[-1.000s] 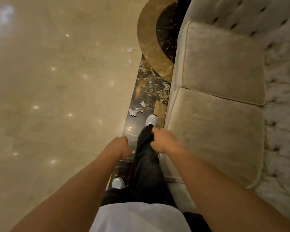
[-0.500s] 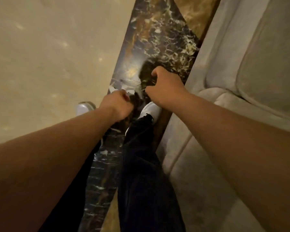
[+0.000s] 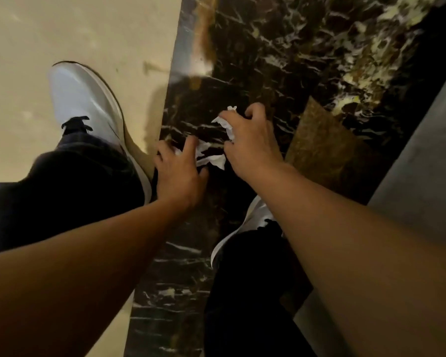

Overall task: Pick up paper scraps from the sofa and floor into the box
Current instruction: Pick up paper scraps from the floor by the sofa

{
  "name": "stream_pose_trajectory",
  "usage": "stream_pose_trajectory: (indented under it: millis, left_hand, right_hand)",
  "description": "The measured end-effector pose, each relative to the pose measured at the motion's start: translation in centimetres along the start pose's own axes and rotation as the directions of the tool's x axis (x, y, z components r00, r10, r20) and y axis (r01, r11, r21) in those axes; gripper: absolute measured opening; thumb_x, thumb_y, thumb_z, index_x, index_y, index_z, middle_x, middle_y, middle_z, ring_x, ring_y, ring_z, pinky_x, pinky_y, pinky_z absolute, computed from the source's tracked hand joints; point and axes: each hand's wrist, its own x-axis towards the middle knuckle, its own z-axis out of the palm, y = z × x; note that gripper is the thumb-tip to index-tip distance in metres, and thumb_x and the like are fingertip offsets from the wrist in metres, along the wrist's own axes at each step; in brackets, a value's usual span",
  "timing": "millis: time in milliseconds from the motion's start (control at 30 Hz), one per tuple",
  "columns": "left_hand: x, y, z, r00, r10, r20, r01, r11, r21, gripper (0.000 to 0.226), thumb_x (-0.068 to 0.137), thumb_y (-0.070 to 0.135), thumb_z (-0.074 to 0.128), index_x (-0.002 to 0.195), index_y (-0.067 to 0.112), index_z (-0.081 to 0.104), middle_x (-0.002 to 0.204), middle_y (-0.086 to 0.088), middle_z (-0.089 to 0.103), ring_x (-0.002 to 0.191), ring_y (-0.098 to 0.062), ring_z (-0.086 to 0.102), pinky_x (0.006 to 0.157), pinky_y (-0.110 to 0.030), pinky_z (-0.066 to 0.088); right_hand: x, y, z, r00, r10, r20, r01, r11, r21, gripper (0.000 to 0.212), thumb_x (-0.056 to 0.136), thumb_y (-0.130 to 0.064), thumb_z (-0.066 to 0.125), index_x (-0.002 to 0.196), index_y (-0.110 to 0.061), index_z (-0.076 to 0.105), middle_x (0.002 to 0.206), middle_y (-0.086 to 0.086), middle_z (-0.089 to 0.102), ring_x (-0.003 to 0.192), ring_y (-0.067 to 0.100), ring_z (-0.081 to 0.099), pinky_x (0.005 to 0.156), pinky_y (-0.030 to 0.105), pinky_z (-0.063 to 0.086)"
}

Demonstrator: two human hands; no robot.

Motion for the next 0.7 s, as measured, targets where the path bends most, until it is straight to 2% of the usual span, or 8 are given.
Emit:
stream_pose_trajectory:
  millis: [100,200,267,367,467,533,600,700]
  left_hand:
    - [1.5,-0.5,-1.3,0.991,0.13,0.031,-0.129,0.991,-0.026,0.024,0.09,0.024,0.058,0.113,0.028,0.053,0.131,-0.007,0.036,0.115,-0.023,0.042,0.093,-0.032,0.039]
    - [3.1,0.3,-4.5,0.99,0.094,0.109,-0.077,0.985,-0.157,0.007,0.091,0.02,0.058,0.096,0.026,0.058,0.113,-0.001,0.047,0.094,-0.016,0.051,0.079,-0.027,0.042]
    - [3.8,1.2,-7.6,0.989,0.097,0.108,-0.075,0.979,-0.192,0.005,0.09,0.019,0.059,0.091,0.025,0.059,0.103,-0.001,0.05,0.084,-0.016,0.053,0.069,-0.026,0.044]
    - [4.8,2.9,-13.4,0.99,0.119,0.081,-0.101,0.976,-0.191,0.006,0.088,0.018,0.062,0.088,0.023,0.06,0.102,-0.003,0.051,0.087,-0.02,0.053,0.073,-0.03,0.045]
    - [5.5,4.3,-19.9,0.989,0.136,0.064,-0.121,0.974,-0.192,0.011,0.087,0.012,0.063,0.092,0.022,0.064,0.11,-0.008,0.058,0.093,-0.024,0.057,0.075,-0.028,0.043]
    - [5.5,5.1,-24.5,0.988,0.15,0.031,-0.144,0.978,-0.151,0.028,0.084,0.006,0.062,0.107,0.021,0.067,0.118,-0.009,0.059,0.101,-0.024,0.057,0.082,-0.027,0.042]
    - [5.3,5.6,-29.4,0.989,0.15,-0.015,-0.151,0.979,-0.138,0.043,0.081,0.002,0.059,0.117,0.023,0.067,0.125,-0.006,0.059,0.109,-0.023,0.057,0.088,-0.026,0.041]
    - [4.8,6.4,-35.4,0.988,0.151,-0.024,-0.153,0.979,-0.131,0.044,0.078,-0.002,0.053,0.111,0.02,0.072,0.122,-0.007,0.066,0.109,-0.025,0.06,0.081,-0.022,0.04]
  right_hand:
    - [1.3,0.2,-0.1,1.0,-0.017,-0.023,0.017,1.0,0.006,0.027,0.093,-0.01,0.05,0.117,-0.016,0.06,0.125,0.013,0.048,0.104,0.029,0.051,0.086,0.036,0.047]
    - [1.4,-0.4,-2.8,0.999,0.033,0.009,-0.033,0.999,-0.028,0.021,0.088,-0.003,0.053,0.103,-0.007,0.066,0.111,0.018,0.059,0.103,0.033,0.057,0.079,0.03,0.04]
    - [1.3,-1.7,-5.6,0.996,0.082,0.015,-0.082,0.995,-0.052,0.02,0.086,0.0,0.056,0.101,-0.009,0.067,0.113,0.016,0.059,0.104,0.033,0.057,0.081,0.03,0.045]
    - [1.2,-4.6,-11.3,0.994,0.111,-0.013,-0.112,0.99,-0.083,0.021,0.086,0.005,0.057,0.093,-0.014,0.062,0.114,0.012,0.056,0.1,0.029,0.055,0.08,0.039,0.052]
    - [1.2,-8.4,-17.2,0.992,0.09,-0.089,-0.097,0.993,-0.07,0.019,0.087,-0.002,0.057,0.097,-0.018,0.059,0.114,0.01,0.056,0.094,0.024,0.051,0.071,0.033,0.046]
    - [1.4,-11.7,-21.2,0.986,0.123,-0.111,-0.129,0.99,-0.054,0.019,0.089,-0.01,0.058,0.105,-0.018,0.061,0.117,0.008,0.056,0.096,0.023,0.051,0.073,0.032,0.047]
    - [1.2,-15.5,-25.2,0.983,0.123,-0.134,-0.124,0.992,0.002,0.014,0.089,-0.012,0.057,0.1,-0.015,0.067,0.112,0.009,0.062,0.096,0.025,0.057,0.077,0.034,0.051]
    - [0.2,-20.3,-29.7,0.986,0.093,-0.14,-0.087,0.995,0.046,0.014,0.089,-0.011,0.056,0.093,-0.013,0.07,0.104,0.008,0.064,0.091,0.023,0.06,0.075,0.033,0.053]
